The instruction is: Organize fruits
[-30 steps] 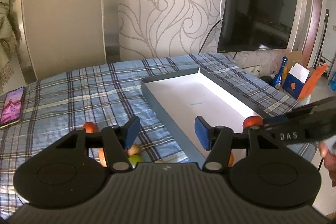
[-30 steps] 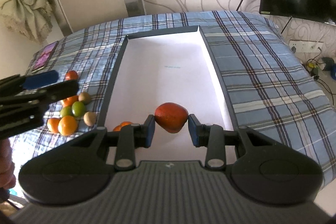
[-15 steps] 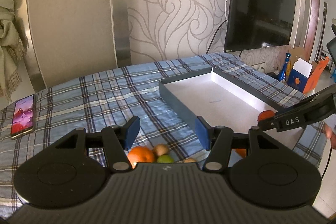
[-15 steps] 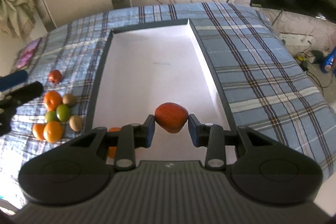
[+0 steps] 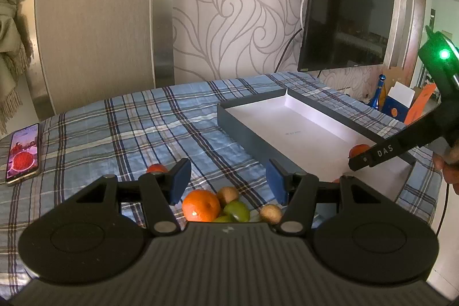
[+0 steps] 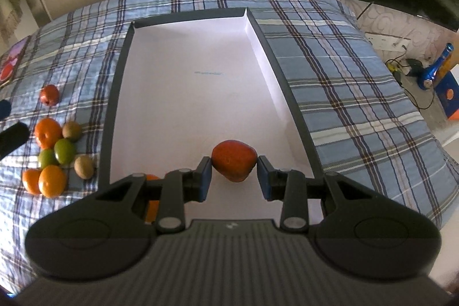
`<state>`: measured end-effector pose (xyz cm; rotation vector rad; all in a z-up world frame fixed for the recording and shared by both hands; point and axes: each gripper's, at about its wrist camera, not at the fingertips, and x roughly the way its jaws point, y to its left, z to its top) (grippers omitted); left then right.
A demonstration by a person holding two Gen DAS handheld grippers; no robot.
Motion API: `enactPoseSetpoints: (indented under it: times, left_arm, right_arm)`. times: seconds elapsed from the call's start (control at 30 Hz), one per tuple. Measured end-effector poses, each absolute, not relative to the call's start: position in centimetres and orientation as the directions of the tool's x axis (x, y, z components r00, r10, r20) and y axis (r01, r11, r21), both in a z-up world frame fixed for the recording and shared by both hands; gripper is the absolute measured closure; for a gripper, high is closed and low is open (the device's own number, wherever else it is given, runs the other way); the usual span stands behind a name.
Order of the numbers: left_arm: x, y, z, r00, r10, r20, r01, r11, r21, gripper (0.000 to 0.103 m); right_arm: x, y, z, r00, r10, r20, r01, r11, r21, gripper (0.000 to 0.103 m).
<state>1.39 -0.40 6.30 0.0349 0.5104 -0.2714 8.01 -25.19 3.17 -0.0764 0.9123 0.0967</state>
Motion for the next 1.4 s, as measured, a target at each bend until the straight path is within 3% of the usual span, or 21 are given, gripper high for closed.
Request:
enactPoseSetpoints:
  times: [0.5, 0.8, 1.4]
  left_arm:
    - [0.0, 0.1, 6.9, 0.857, -0.201, -0.474, 0.226, 0.974, -0.005, 0.04]
    - [-1.8, -1.1, 7.7, 0.864, -0.138, -0.484, 0.178, 0.983, 0.039, 0.04]
    - [-5.4, -3.3, 9.1, 0.866, -0.041, -0.499, 0.079, 0.995, 0.056, 0.04]
  right_arm:
    - [8.8, -25.4, 3.0, 0.625, 0.047, -0.779, -0.088, 0.996, -0.01, 0.065]
    - [8.6, -25.8, 2.4, 0.632, 0.124, -0.765, -0.147, 0.988, 0.039, 0.065]
    - [6.1, -28.4, 4.6, 0.743, 0.172, -0.647, -0.183, 0.982, 0.05, 0.062]
